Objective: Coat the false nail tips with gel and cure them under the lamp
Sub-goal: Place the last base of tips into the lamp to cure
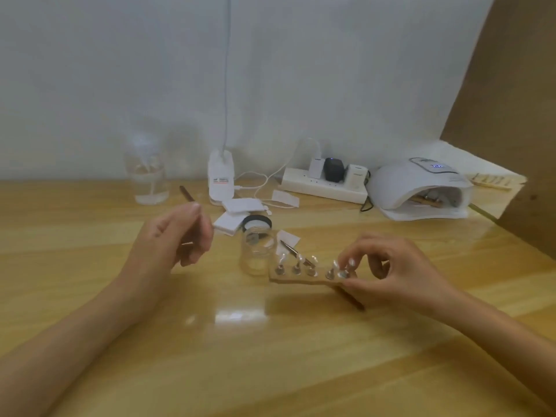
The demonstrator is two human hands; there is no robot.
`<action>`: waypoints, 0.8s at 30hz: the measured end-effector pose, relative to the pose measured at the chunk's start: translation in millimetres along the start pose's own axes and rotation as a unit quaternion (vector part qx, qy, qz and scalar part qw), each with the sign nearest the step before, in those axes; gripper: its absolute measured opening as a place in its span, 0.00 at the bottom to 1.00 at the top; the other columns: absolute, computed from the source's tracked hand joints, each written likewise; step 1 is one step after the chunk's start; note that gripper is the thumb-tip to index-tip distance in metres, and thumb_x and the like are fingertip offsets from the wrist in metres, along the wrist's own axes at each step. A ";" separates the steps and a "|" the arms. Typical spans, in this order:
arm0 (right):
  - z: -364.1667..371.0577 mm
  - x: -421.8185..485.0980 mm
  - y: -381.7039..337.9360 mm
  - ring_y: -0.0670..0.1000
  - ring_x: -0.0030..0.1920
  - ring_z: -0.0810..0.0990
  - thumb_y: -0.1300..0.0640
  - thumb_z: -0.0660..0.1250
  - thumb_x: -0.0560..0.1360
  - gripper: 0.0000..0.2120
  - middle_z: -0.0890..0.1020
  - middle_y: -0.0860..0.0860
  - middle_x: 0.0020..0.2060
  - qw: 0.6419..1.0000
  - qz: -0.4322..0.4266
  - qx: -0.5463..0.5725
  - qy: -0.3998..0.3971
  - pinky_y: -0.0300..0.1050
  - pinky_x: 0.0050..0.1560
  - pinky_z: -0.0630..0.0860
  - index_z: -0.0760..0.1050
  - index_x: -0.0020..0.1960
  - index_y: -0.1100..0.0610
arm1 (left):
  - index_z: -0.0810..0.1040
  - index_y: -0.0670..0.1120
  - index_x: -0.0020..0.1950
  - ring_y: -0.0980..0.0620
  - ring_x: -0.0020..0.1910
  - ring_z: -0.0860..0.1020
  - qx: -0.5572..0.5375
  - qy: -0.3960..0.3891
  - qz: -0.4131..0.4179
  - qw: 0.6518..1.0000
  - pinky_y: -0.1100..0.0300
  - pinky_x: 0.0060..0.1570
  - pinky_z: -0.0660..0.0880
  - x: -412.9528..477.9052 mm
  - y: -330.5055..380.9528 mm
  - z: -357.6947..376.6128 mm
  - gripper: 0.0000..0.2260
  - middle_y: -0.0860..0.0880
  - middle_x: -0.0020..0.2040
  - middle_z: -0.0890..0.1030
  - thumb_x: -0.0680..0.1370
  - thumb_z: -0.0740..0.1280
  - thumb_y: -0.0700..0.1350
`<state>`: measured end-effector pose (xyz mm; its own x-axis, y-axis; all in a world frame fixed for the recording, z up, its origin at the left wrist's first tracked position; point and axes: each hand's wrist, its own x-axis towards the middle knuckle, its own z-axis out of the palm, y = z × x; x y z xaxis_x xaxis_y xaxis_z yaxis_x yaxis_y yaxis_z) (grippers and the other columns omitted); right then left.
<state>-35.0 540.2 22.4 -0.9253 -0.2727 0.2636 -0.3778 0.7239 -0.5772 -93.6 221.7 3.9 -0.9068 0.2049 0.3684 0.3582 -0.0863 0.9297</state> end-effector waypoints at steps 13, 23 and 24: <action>-99.8 -18.6 146.2 0.41 0.30 0.71 0.57 0.81 0.67 0.10 0.83 0.46 0.39 0.972 0.185 -0.080 0.118 0.37 0.34 0.67 0.82 0.43 0.46 | 0.66 0.55 0.71 0.58 0.64 0.68 0.425 -0.262 0.068 0.864 0.61 0.63 0.69 39.8 -6.0 180.0 0.21 0.60 0.64 0.70 0.79 0.64 0.56; -147.8 1.8 200.8 0.37 0.39 0.76 0.57 0.75 0.73 0.17 0.83 0.46 0.47 0.963 0.253 -0.047 0.077 0.34 0.41 0.70 0.80 0.61 0.50 | 0.64 0.48 0.73 0.46 0.70 0.62 0.519 -0.236 0.029 0.821 0.48 0.63 0.67 109.2 -62.1 241.2 0.35 0.49 0.71 0.65 0.72 0.67 0.67; -152.1 4.4 210.6 0.42 0.43 0.77 0.57 0.73 0.76 0.17 0.82 0.50 0.49 0.952 0.276 -0.064 0.112 0.38 0.44 0.71 0.78 0.63 0.54 | 0.65 0.49 0.72 0.47 0.70 0.62 0.518 -0.236 0.032 0.822 0.49 0.62 0.67 109.1 -65.4 239.9 0.35 0.50 0.70 0.65 0.72 0.66 0.68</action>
<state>-113.6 787.9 19.5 -0.9462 0.3032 0.1130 0.1848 0.7930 -0.5805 -162.6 483.6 -15.5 -0.7790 0.6086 0.1509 0.6206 0.7141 0.3239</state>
